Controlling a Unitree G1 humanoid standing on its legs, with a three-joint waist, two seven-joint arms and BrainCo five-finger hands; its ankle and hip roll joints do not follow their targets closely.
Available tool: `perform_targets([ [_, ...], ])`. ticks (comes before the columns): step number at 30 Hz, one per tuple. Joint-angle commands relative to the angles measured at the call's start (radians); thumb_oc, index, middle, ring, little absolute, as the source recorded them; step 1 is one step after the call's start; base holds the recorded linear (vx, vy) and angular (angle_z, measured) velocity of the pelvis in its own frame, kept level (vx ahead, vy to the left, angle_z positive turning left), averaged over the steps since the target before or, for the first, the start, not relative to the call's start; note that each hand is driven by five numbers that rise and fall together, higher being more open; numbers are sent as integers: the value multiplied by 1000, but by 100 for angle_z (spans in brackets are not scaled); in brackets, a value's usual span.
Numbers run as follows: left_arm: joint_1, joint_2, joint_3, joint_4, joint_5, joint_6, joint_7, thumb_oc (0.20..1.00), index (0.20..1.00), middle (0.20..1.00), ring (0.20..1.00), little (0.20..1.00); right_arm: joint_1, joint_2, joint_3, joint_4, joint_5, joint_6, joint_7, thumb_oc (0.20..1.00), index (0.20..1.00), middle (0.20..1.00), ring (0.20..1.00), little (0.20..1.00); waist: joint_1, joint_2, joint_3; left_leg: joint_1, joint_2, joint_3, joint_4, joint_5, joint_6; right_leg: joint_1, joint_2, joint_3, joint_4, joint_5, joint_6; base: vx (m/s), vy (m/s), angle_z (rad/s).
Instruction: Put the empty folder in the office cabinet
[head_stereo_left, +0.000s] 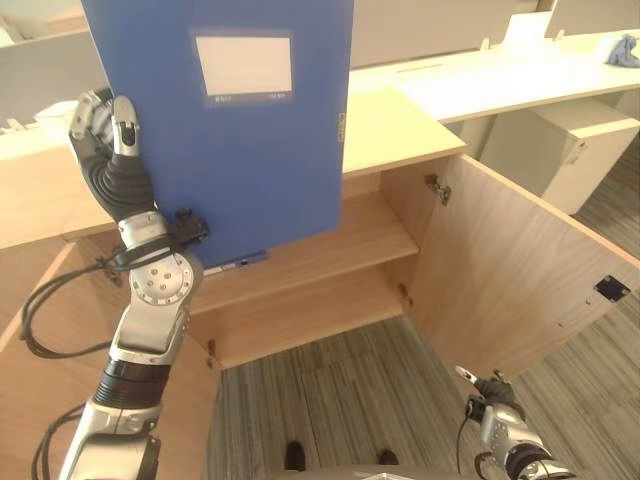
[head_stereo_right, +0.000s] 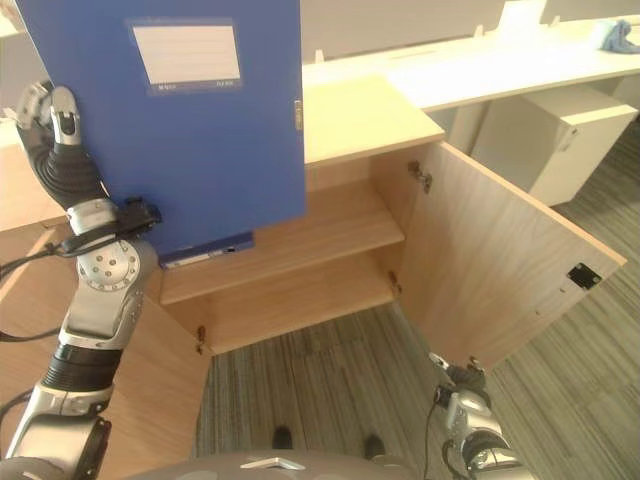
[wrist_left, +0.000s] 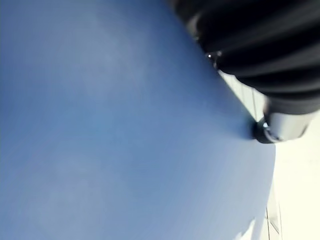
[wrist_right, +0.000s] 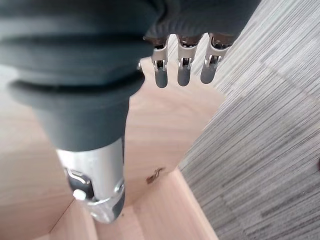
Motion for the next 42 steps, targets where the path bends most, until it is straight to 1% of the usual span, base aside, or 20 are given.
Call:
perform_targets([
  [1, 47, -10, 43, -15, -161, -53, -76, 200, 200, 200, 200, 200, -76, 7, 34, -76, 64, -17, 51, 1000, 1000, 1000, 1000, 1000, 14, -78, -24, 26, -29, 16, 0, -119, -8, 74, -113, -19, 30, -169, 95, 4, 8, 4],
  [2, 47, -10, 43, -15, -161, -53, -76, 200, 200, 200, 200, 200, -76, 7, 34, -76, 64, -17, 51, 1000, 1000, 1000, 1000, 1000, 14, -78, -24, 26, -29, 16, 0, -119, -8, 74, -113, -19, 30, -169, 95, 7, 20, 4],
  [3, 91, -35, 37, -22, -202, -46, -105, 200, 200, 200, 200, 200, -98, -5, 55, -149, 96, -20, 68, 1000, 1000, 1000, 1000, 1000, 22, -81, -26, 34, -32, 14, 0, -120, -5, 81, -116, -20, 34, -171, 94, 0, 0, 0],
  [4, 92, -36, 38, -23, -202, -46, -106, 200, 200, 200, 200, 200, -96, -6, 56, -150, 97, -20, 67, 1000, 1000, 1000, 1000, 1000, 21, -80, -26, 35, -32, 14, 0, -120, -5, 82, -116, -20, 34, -171, 94, 5, 19, 6],
  [7, 145, -56, 28, -36, -243, -33, -136, 200, 200, 200, 200, 200, -128, -32, 88, -276, 140, -15, 93, 1000, 1000, 1000, 1000, 1000, 31, -87, -27, 41, -34, 11, 0, -121, -3, 89, -120, -23, 39, -171, 92, 2, 8, 4],
  [10, 196, -72, 11, -51, -266, -15, -166, 200, 200, 200, 200, 200, -181, -81, 134, -460, 215, -18, 137, 1000, 1000, 1000, 1000, 1000, 47, -100, -26, 43, -36, 5, 0, -120, -1, 90, -125, -25, 40, -166, 93, -1, 9, 2],
  [11, 197, -73, 12, -52, -266, -14, -166, 200, 200, 200, 200, 200, -180, -82, 135, -462, 216, -17, 136, 1000, 1000, 1000, 1000, 1000, 47, -99, -26, 44, -36, 5, 0, -120, -1, 91, -125, -25, 40, -166, 93, 6, 17, 4],
  [12, 213, -79, 1, -56, -271, -10, -180, 200, 200, 200, 200, 200, -214, -101, 152, -537, 267, -28, 159, 1000, 1000, 1000, 1000, 1000, 53, -105, -25, 44, -37, 3, 0, -120, -1, 90, -126, -25, 41, -165, 93, 3, 11, 4],
  [13, 213, -79, 1, -56, -271, -10, -180, 200, 200, 200, 200, 200, -214, -102, 152, -538, 267, -27, 158, 1000, 1000, 1000, 1000, 1000, 53, -104, -25, 44, -37, 3, 0, -120, 0, 90, -127, -25, 41, -165, 94, 1, 16, 3],
  [17, 234, -84, -21, -72, -276, 3, -205, 200, 200, 200, 200, 200, -269, -115, 183, -647, 351, -48, 179, 1000, 1000, 1000, 1000, 1000, 62, -115, -22, 41, -38, -1, 0, -119, 2, 88, -130, -27, 43, -162, 97, 0, 0, 0],
  [23, 267, -94, -37, -101, -277, 22, -223, 200, 200, 200, 200, 200, -318, -87, 208, -794, 407, -85, 180, 1000, 1000, 1000, 1000, 1000, 76, -130, -19, 33, -40, -4, 0, -119, 6, 82, -136, -26, 39, -156, 99, 0, 0, 0],
  [27, 280, -98, -43, -116, -281, 31, -226, 200, 200, 200, 200, 200, -333, -61, 249, -876, 400, -87, 186, 1000, 1000, 1000, 1000, 1000, 82, -139, -18, 27, -40, -5, 0, -118, 6, 77, -138, -26, 38, -152, 99, 0, 0, 0],
  [31, 287, -103, -48, -122, -281, 36, -221, 200, 200, 200, 200, 200, -345, -35, 292, -917, 392, -86, 194, 1000, 1000, 1000, 1000, 1000, 86, -144, -17, 24, -41, -6, 0, -118, 6, 74, -140, -26, 38, -151, 99, 0, 0, 0],
  [34, 297, -112, -49, -124, -288, 37, -215, 200, 200, 200, 200, 200, -352, -8, 365, -962, 369, -66, 214, 1000, 1000, 1000, 1000, 1000, 95, -151, -16, 19, -42, -8, 0, -118, 8, 71, -141, -27, 39, -149, 99, 0, 0, 0],
  [35, 298, -112, -48, -124, -288, 37, -215, 200, 200, 200, 200, 200, -352, -7, 366, -963, 369, -65, 214, 1000, 1000, 1000, 1000, 1000, 94, -151, -17, 19, -42, -8, 0, -118, 8, 71, -141, -27, 39, -149, 99, 6, -1, 4],
  [40, 318, -119, -40, -138, -297, 41, -208, 200, 200, 200, 200, 200, -338, 6, 454, -999, 343, -26, 244, 1000, 1000, 1000, 1000, 1000, 105, -155, -17, 15, -43, -14, 0, -117, 10, 70, -144, -30, 38, -149, 98, 8, 2, 4],
  [42, 320, -119, -37, -139, -298, 40, -205, 200, 200, 200, 200, 200, -335, 7, 467, -1007, 337, -21, 250, 1000, 1000, 1000, 1000, 1000, 107, -156, -16, 14, -44, -15, 0, -117, 10, 70, -143, -31, 38, -149, 98, 0, 0, 0],
])
